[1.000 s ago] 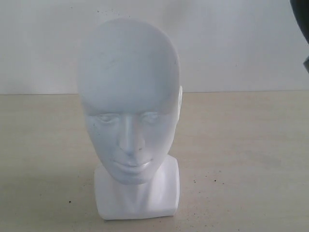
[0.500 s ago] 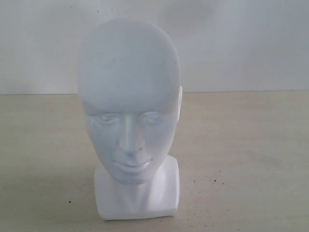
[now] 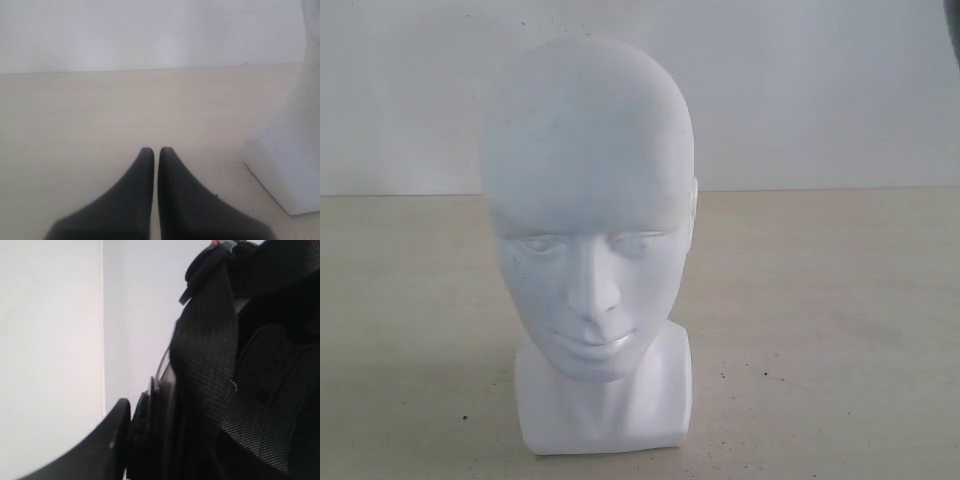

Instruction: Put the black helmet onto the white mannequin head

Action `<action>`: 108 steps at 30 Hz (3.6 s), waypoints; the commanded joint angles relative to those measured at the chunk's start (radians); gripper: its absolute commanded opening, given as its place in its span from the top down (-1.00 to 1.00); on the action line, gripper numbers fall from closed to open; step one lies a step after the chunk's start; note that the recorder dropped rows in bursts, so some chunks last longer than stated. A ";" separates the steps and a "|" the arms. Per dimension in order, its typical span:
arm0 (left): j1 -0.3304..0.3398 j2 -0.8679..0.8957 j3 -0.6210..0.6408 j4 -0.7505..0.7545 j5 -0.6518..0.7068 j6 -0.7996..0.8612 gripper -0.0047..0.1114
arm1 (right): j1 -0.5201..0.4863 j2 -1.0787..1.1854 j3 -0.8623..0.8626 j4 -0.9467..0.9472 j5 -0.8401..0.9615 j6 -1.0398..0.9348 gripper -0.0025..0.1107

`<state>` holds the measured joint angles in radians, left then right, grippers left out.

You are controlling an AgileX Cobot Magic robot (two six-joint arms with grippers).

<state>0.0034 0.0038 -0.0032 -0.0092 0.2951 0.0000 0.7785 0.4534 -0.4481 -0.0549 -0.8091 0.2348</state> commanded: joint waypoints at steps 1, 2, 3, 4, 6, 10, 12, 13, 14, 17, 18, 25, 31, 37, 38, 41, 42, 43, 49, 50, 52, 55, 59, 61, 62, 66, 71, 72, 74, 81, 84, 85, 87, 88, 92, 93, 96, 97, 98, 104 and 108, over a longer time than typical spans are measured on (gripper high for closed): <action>-0.002 -0.004 0.003 -0.009 0.002 0.009 0.84 | -0.002 0.069 -0.014 -0.087 -0.358 0.162 0.96; -0.002 -0.004 0.003 -0.009 0.002 0.009 0.84 | -0.002 0.092 -0.014 -0.092 -0.403 0.200 0.96; -0.002 -0.004 0.003 -0.009 0.002 0.009 0.84 | -0.002 0.117 -0.014 -0.092 -0.412 0.257 0.96; -0.002 -0.004 0.003 -0.009 0.002 0.009 0.84 | -0.002 0.145 -0.014 -0.097 -0.412 0.302 0.96; -0.002 -0.004 0.003 -0.009 0.002 0.009 0.84 | -0.002 0.184 -0.022 -0.104 -0.412 0.375 0.96; -0.002 -0.004 0.003 -0.009 0.002 0.009 0.84 | -0.002 0.229 -0.046 -0.110 -0.412 0.410 0.96; -0.002 -0.004 0.003 -0.009 0.002 0.009 0.84 | -0.002 0.244 -0.074 -0.110 -0.412 0.415 0.96; -0.002 -0.004 0.003 -0.009 0.002 0.009 0.84 | -0.002 0.249 -0.091 -0.114 -0.412 0.416 0.96; -0.002 -0.004 0.003 -0.009 0.002 0.009 0.84 | -0.002 0.257 -0.116 -0.120 -0.412 0.420 0.96; -0.002 -0.004 0.003 -0.009 0.002 0.009 0.84 | -0.002 0.257 -0.164 -0.139 -0.412 0.448 0.96; -0.002 -0.004 0.003 -0.009 0.002 0.009 0.84 | -0.002 0.257 -0.174 -0.144 -0.412 0.466 0.96; -0.002 -0.004 0.003 -0.009 0.002 0.009 0.84 | -0.002 0.286 -0.266 -0.211 -0.412 0.637 0.96; -0.002 -0.004 0.003 -0.009 0.002 0.009 0.84 | -0.002 0.346 -0.321 -0.242 -0.412 0.695 0.96; -0.002 -0.004 0.003 -0.009 0.002 0.009 0.84 | -0.002 0.349 -0.319 -0.265 -0.412 0.612 0.96; -0.002 -0.004 0.003 -0.009 0.002 0.009 0.84 | -0.002 0.349 -0.319 -0.265 -0.412 0.610 0.96; -0.002 -0.004 0.003 -0.009 0.002 0.009 0.84 | -0.002 0.349 -0.305 -0.245 -0.412 0.586 0.96; -0.002 -0.004 0.003 -0.009 0.002 0.009 0.84 | -0.002 0.349 -0.289 -0.225 -0.412 0.575 0.96; -0.002 -0.004 0.003 -0.009 0.002 0.009 0.84 | -0.002 0.349 -0.270 -0.194 -0.412 0.558 0.96; -0.002 -0.004 0.003 -0.009 0.002 0.009 0.84 | -0.002 0.363 -0.244 -0.124 -0.412 0.519 0.96; -0.002 -0.004 0.003 -0.009 0.002 0.009 0.84 | -0.002 0.373 -0.261 -0.137 -0.412 0.518 0.96; -0.002 -0.004 0.003 -0.009 0.002 0.009 0.84 | -0.002 0.405 -0.300 -0.151 -0.412 0.530 0.96; -0.002 -0.004 0.003 -0.009 0.002 0.009 0.84 | -0.002 0.474 -0.355 -0.159 -0.412 0.577 0.96; -0.002 -0.004 0.003 -0.009 0.002 0.009 0.84 | 0.000 0.577 -0.418 -0.167 -0.412 0.601 0.96; -0.002 -0.004 0.003 -0.009 0.002 0.009 0.84 | 0.002 0.615 -0.452 -0.194 -0.412 0.601 0.96; -0.002 -0.004 0.003 -0.009 0.002 0.009 0.84 | 0.012 0.642 -0.481 -0.208 -0.412 0.605 0.96; -0.002 -0.004 0.003 -0.009 0.002 0.009 0.84 | 0.085 0.738 -0.579 -0.212 -0.412 0.580 0.96; -0.002 -0.004 0.003 -0.009 0.002 0.009 0.84 | 0.188 0.837 -0.655 -0.179 -0.412 0.471 0.96; -0.002 -0.004 0.003 -0.009 0.002 0.009 0.84 | 0.202 0.848 -0.662 -0.172 -0.412 0.453 0.96; -0.002 -0.004 0.003 -0.009 0.002 0.009 0.84 | 0.223 0.876 -0.682 -0.167 -0.412 0.426 0.96; -0.002 -0.004 0.003 -0.009 0.002 0.009 0.84 | 0.223 0.968 -0.731 -0.160 -0.412 0.469 0.96; -0.002 -0.004 0.003 -0.009 0.002 0.009 0.84 | 0.223 1.002 -0.733 -0.160 -0.412 0.474 0.96; -0.002 -0.004 0.003 -0.009 0.002 0.009 0.84 | 0.223 1.011 -0.733 -0.160 -0.412 0.474 0.96; -0.002 -0.004 0.003 -0.009 0.002 0.009 0.84 | 0.223 1.026 -0.733 -0.162 -0.412 0.476 0.96; -0.002 -0.004 0.003 -0.009 0.002 0.009 0.84 | 0.223 1.028 -0.731 -0.167 -0.412 0.476 0.96; -0.002 -0.004 0.003 -0.009 0.002 0.009 0.84 | 0.223 1.046 -0.731 -0.183 -0.412 0.470 0.96; -0.002 -0.004 0.003 -0.009 0.002 0.009 0.84 | 0.223 1.058 -0.731 -0.187 -0.412 0.470 0.96; -0.002 -0.004 0.003 -0.009 0.002 0.009 0.84 | 0.223 1.078 -0.731 -0.189 -0.412 0.494 0.96; -0.002 -0.004 0.003 -0.009 0.002 0.009 0.84 | 0.223 1.087 -0.731 -0.187 -0.412 0.512 0.96; -0.002 -0.004 0.003 -0.009 0.002 0.009 0.84 | 0.223 1.094 -0.731 -0.187 -0.412 0.522 0.96; -0.002 -0.004 0.003 -0.009 0.002 0.009 0.84 | 0.223 1.102 -0.731 -0.179 -0.412 0.506 0.96; -0.002 -0.004 0.003 -0.009 0.002 0.009 0.84 | 0.223 1.104 -0.731 -0.196 -0.412 0.435 0.96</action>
<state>0.0034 0.0038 -0.0032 -0.0092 0.2951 0.0000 1.0014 1.5779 -1.1553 -0.2356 -1.1132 0.7269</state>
